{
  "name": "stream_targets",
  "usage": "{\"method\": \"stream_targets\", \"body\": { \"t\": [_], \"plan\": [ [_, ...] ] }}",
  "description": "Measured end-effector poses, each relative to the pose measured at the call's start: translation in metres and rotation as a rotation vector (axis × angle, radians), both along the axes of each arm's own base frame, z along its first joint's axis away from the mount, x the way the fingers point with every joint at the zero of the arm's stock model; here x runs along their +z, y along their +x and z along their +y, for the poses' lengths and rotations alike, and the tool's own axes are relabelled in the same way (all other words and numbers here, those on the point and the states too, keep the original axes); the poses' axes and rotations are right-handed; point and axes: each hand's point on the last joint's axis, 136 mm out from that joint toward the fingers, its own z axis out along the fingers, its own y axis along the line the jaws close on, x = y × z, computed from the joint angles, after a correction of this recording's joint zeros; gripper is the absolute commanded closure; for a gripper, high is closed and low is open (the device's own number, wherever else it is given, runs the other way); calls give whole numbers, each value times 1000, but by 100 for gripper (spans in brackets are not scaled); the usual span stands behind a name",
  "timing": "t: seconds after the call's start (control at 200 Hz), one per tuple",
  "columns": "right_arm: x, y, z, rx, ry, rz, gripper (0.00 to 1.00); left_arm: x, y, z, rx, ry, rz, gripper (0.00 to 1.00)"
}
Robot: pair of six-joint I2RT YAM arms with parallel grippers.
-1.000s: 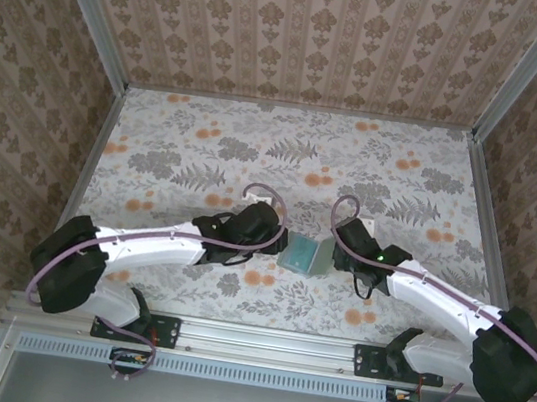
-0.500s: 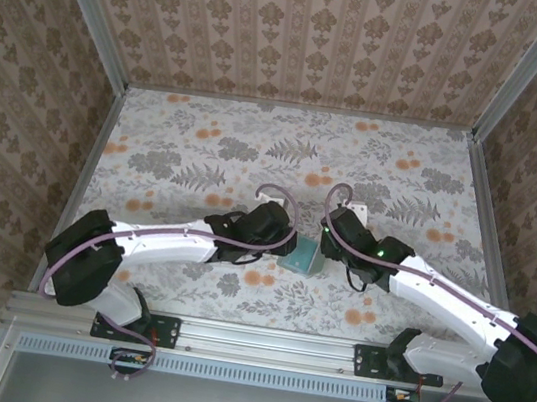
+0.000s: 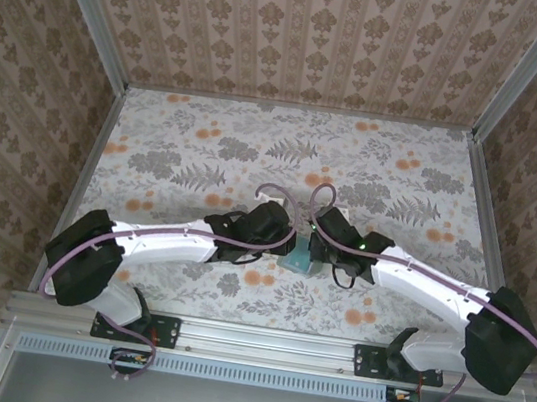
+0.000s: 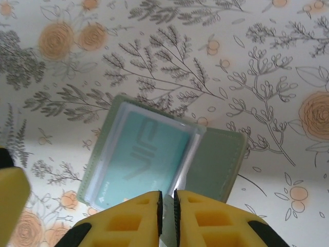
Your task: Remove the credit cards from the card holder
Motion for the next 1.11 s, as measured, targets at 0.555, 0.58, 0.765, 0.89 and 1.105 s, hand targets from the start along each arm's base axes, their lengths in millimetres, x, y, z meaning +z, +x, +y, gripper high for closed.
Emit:
{"method": "stream_targets", "body": {
  "t": [0.555, 0.58, 0.765, 0.89, 1.105],
  "plan": [
    [-60, -13, -27, -66, 12, 130, 83, -31, 4, -13, -60, -20, 91, 89],
    [-60, -11, -26, -68, 19, 126, 83, -32, 5, -13, -61, -23, 96, 89],
    [-59, -1, -29, -95, 50, 121, 83, -50, 9, -15, -80, -10, 139, 89],
    [-70, 4, -34, -112, 43, 143, 83, -63, 7, -18, -97, 3, 163, 89],
    [-75, 16, -36, -106, 38, 153, 83, -71, 3, -22, -119, -5, 188, 89]
  ]
}}
